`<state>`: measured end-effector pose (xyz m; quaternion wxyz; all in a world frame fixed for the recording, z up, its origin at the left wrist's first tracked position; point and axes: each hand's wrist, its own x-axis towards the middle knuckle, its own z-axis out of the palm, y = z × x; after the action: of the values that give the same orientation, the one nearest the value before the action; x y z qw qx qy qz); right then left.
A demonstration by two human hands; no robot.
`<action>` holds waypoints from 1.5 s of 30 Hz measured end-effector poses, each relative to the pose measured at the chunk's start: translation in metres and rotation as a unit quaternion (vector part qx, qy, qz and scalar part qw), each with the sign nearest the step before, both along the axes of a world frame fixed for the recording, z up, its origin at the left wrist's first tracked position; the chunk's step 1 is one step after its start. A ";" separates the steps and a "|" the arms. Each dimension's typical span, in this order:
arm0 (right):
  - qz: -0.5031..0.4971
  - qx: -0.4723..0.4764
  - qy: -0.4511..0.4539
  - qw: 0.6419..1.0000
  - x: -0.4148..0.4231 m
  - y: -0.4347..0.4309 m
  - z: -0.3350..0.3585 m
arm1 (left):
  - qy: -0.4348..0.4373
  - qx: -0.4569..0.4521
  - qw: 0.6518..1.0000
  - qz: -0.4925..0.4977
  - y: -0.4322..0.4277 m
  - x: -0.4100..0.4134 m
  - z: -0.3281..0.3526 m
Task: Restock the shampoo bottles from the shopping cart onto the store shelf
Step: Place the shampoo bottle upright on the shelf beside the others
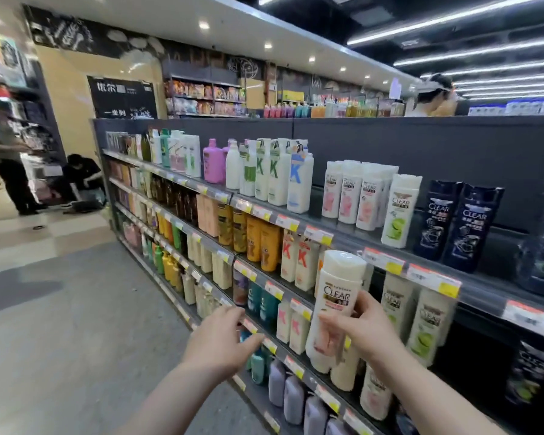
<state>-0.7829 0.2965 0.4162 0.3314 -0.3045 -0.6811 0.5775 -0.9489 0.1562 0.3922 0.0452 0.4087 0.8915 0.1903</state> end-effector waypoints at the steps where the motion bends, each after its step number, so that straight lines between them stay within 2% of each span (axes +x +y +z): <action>1: -0.006 0.001 -0.005 1.000 -0.011 0.010 0.001 | 0.001 -0.002 1.000 -0.003 0.013 -0.011 0.000; 8: -0.038 0.011 -0.025 0.999 -0.063 0.074 0.008 | -0.002 -0.009 0.998 -0.064 0.107 -0.077 -0.004; 15: -0.150 0.047 -0.019 0.987 -0.115 0.136 0.015 | 0.022 0.016 0.981 -0.190 0.212 -0.148 0.005; 22: -0.293 0.103 -0.011 0.951 -0.175 0.189 0.045 | 0.077 0.036 0.954 -0.286 0.312 -0.218 0.035; 26: -0.340 0.118 -0.025 0.933 -0.196 0.216 0.061 | 0.061 0.034 0.942 -0.329 0.355 -0.225 0.041; 29: -0.354 0.117 -0.046 0.927 -0.211 0.240 0.067 | 0.033 0.031 0.932 -0.360 0.377 -0.227 0.038; 33: -0.345 0.113 -0.055 0.930 -0.237 0.269 0.067 | 0.074 0.030 0.922 -0.380 0.390 -0.231 0.034; 40: -0.331 0.111 -0.107 0.931 -0.268 0.298 0.056 | 0.083 0.069 0.912 -0.396 0.396 -0.241 0.029; 45: -0.325 0.118 -0.245 0.906 -0.264 0.301 0.040 | 0.089 0.079 0.907 -0.403 0.398 -0.245 0.026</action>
<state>-1.0469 0.5971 0.4563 0.3568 -0.5997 -0.6673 0.2606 -1.1937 0.5539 0.4184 0.0059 0.7509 0.6328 0.1888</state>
